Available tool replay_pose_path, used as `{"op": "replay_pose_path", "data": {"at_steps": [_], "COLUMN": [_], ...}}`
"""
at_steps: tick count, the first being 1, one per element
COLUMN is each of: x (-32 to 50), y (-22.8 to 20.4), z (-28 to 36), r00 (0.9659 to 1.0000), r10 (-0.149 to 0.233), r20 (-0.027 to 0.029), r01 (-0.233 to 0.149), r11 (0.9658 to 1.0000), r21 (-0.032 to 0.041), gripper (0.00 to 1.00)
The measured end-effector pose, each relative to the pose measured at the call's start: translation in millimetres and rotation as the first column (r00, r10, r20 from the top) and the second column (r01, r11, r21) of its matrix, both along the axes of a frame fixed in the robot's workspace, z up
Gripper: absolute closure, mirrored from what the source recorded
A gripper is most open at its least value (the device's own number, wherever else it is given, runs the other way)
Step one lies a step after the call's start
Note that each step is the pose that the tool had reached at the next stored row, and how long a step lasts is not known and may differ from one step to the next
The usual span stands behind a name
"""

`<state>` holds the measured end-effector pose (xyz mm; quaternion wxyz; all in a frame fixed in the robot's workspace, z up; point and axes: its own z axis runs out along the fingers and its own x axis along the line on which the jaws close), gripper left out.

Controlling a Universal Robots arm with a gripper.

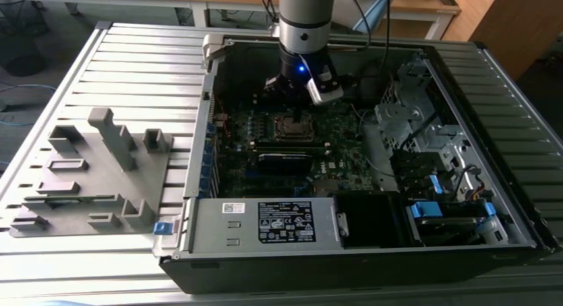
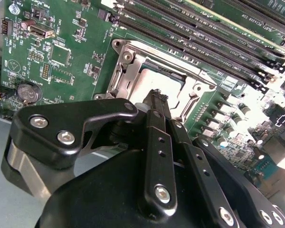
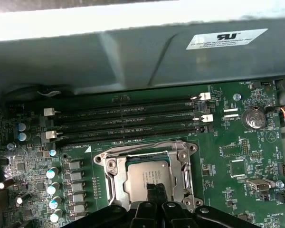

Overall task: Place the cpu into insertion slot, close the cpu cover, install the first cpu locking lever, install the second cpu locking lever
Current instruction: 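Install the first cpu locking lever, then install the second cpu locking lever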

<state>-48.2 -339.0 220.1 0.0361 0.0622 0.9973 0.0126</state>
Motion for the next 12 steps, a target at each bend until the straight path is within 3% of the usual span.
{"op": "replay_pose_path", "data": {"at_steps": [2, 12], "x": [0.0, 0.0], "y": [0.0, 0.0], "z": [-2.6, -1.8], "r00": [1.0000, 1.0000], "r10": [0.000, 0.000], "r20": [0.0001, 0.0002], "r01": [0.000, 0.000], "r11": [1.0000, 1.0000], "r21": [0.0001, 0.0003], "gripper": [0.89, 0.89]}}
